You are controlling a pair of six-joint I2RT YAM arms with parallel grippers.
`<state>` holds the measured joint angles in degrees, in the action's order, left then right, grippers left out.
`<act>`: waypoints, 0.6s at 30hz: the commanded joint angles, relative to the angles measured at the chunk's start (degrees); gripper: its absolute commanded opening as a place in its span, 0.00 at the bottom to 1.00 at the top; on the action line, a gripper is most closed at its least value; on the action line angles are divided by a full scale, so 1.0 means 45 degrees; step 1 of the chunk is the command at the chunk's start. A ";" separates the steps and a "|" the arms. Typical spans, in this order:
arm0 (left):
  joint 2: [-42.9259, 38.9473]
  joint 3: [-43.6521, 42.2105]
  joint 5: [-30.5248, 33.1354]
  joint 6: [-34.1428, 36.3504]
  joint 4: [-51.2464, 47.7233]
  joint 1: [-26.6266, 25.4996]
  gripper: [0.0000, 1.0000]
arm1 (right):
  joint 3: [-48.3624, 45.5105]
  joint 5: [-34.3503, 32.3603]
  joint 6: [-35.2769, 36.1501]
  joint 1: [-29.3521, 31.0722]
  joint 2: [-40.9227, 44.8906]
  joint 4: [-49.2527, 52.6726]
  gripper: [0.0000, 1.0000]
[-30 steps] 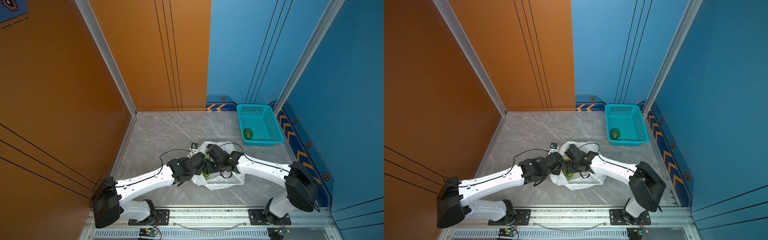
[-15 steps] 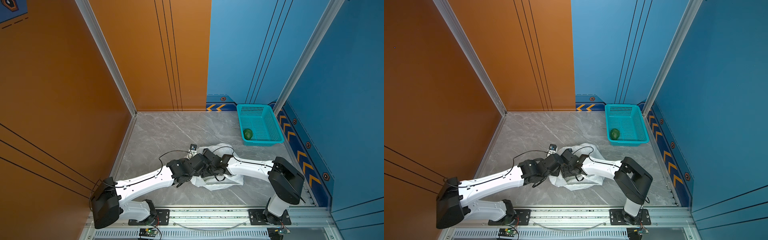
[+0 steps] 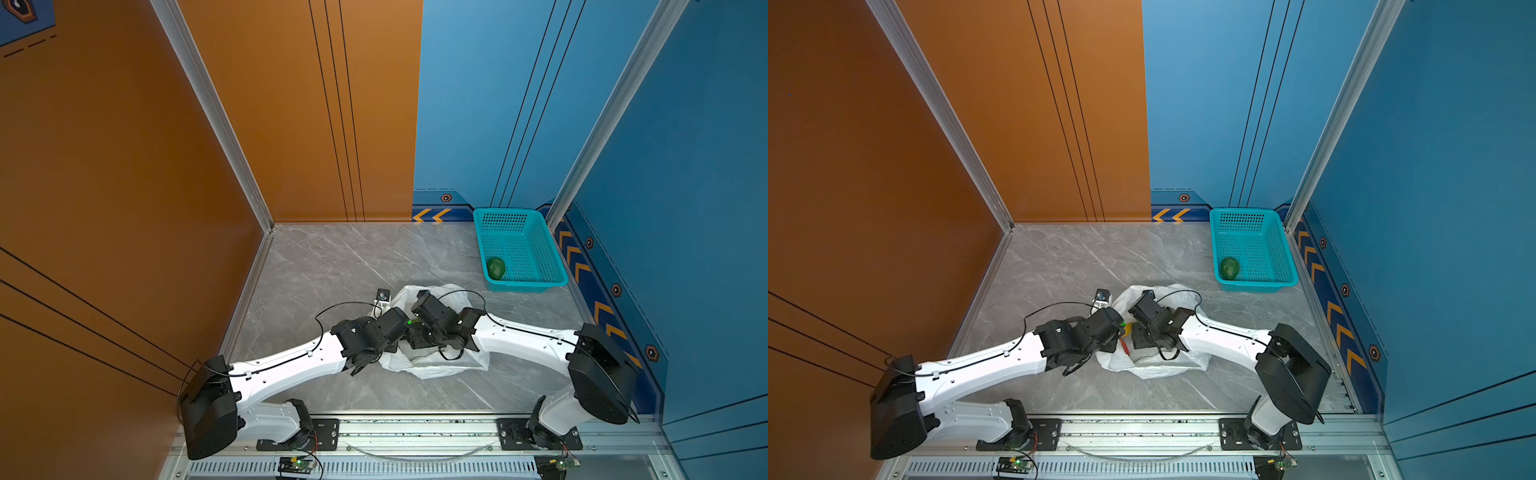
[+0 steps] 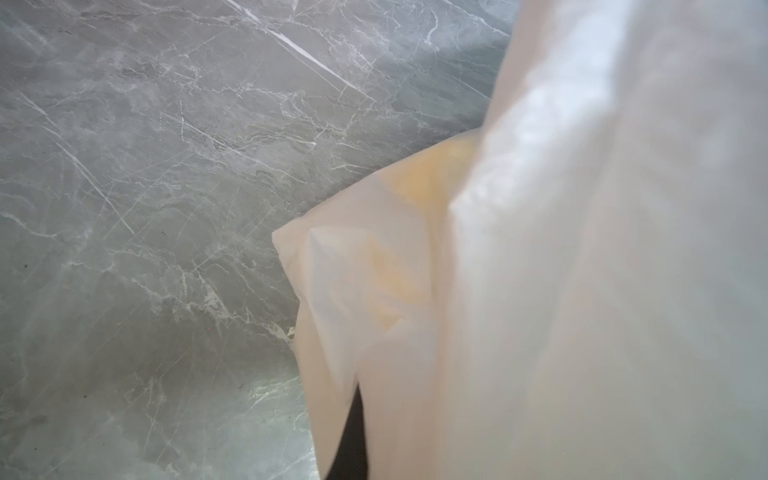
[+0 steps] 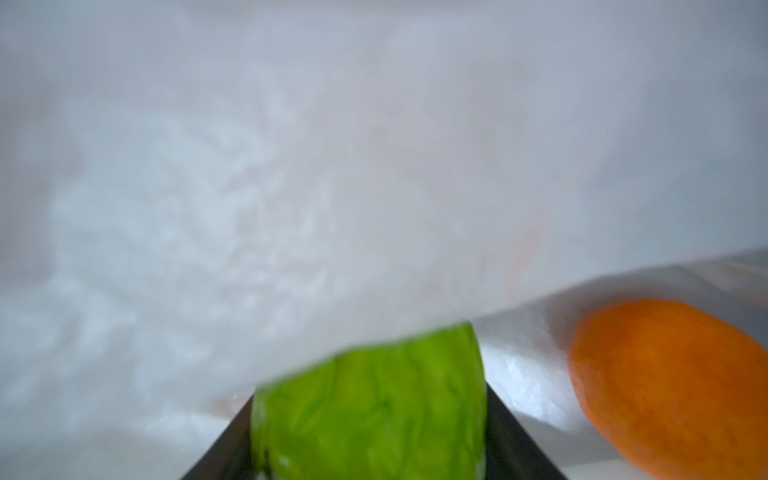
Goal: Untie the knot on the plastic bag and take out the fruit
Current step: 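Move the right gripper back into the bag and grasp the light green fruit, then lift the light green fruit out and carry it over the teal basket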
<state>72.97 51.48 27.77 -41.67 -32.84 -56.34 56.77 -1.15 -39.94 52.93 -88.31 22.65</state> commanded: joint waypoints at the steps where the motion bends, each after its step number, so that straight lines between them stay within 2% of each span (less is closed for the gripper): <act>1: -0.0342 -0.0212 -0.0112 -0.0251 -0.0296 0.0191 0.00 | -0.0419 0.0030 -0.0129 -0.0104 0.0918 0.0532 0.47; 11: -0.0401 0.0191 -0.0348 0.0039 -0.0039 0.0503 0.00 | -0.0591 -0.0080 -0.0055 -0.0092 0.3495 0.1746 0.46; 18: -0.0383 0.0224 -0.0413 0.0116 0.0079 0.0527 0.00 | 0.0900 0.0305 0.0197 -0.0368 0.4572 0.2920 0.46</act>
<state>72.31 51.42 26.50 -41.82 -32.75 -54.50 56.66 -0.71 -39.88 52.34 -69.52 31.59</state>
